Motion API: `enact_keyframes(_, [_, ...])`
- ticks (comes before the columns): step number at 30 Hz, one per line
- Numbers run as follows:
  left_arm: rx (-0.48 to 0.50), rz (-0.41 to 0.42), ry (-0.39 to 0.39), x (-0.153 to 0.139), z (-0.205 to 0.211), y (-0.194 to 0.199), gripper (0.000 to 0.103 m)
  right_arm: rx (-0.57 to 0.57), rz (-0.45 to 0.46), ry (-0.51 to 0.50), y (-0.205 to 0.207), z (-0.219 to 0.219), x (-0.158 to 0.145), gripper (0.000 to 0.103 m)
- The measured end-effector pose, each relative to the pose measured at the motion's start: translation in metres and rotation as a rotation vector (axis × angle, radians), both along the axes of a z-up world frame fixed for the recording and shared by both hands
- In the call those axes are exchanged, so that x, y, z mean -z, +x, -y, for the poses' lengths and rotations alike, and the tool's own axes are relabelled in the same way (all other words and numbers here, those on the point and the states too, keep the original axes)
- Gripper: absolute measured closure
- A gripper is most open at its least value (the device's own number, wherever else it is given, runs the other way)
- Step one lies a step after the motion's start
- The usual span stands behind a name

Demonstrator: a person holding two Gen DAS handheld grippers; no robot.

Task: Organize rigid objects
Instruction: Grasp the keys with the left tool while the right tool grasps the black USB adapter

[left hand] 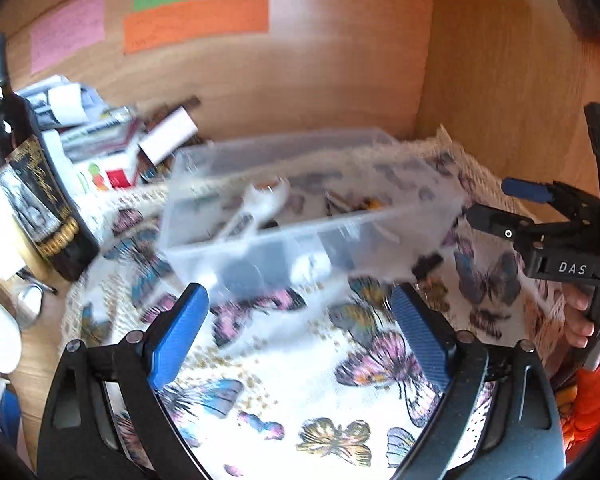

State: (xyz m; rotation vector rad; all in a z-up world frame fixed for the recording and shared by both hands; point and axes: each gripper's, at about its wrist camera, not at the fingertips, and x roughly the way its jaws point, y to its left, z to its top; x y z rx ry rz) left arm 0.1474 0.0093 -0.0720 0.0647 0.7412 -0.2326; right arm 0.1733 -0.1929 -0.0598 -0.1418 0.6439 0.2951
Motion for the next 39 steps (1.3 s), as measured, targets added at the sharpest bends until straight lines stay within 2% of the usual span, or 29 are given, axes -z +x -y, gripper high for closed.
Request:
enact_keyframes(4, [0.044, -0.086, -0.003, 0.019, 0.021, 0.008, 0.009, 0.01, -0.051, 0.002, 0.001, 0.009, 0.015, 0.014])
enact_keyframes(10, [0.088, -0.196, -0.007, 0.042, 0.057, 0.027, 0.009, 0.032, -0.062, 0.039, -0.001, 0.026, 0.018, 0.014])
enact_keyframes(14, [0.069, -0.267, 0.005, 0.057, 0.08, 0.039, 0.009, 0.043, -0.065, 0.068, -0.001, 0.037, 0.016, 0.014])
enact_keyframes(18, [0.012, -0.247, 0.053, 0.061, 0.097, 0.043, 0.007, 0.045, -0.056, 0.068, -0.003, 0.041, 0.017, 0.014])
enact_keyframes(23, [-0.036, -0.23, 0.059, 0.064, 0.103, 0.047, 0.007, 0.035, -0.058, 0.091, -0.005, 0.045, 0.019, 0.014])
enact_keyframes(30, [0.02, -0.19, 0.066, 0.06, 0.101, 0.039, 0.043, 0.02, -0.07, 0.088, -0.004, 0.038, 0.022, 0.014])
enact_keyframes(35, [0.048, -0.185, 0.046, 0.058, 0.091, 0.031, 0.043, 0.004, -0.089, 0.061, -0.001, 0.026, 0.026, 0.014])
enact_keyframes(39, [0.03, -0.174, 0.007, 0.053, 0.067, 0.022, 0.043, -0.02, -0.109, 0.035, 0.003, 0.011, 0.029, 0.014])
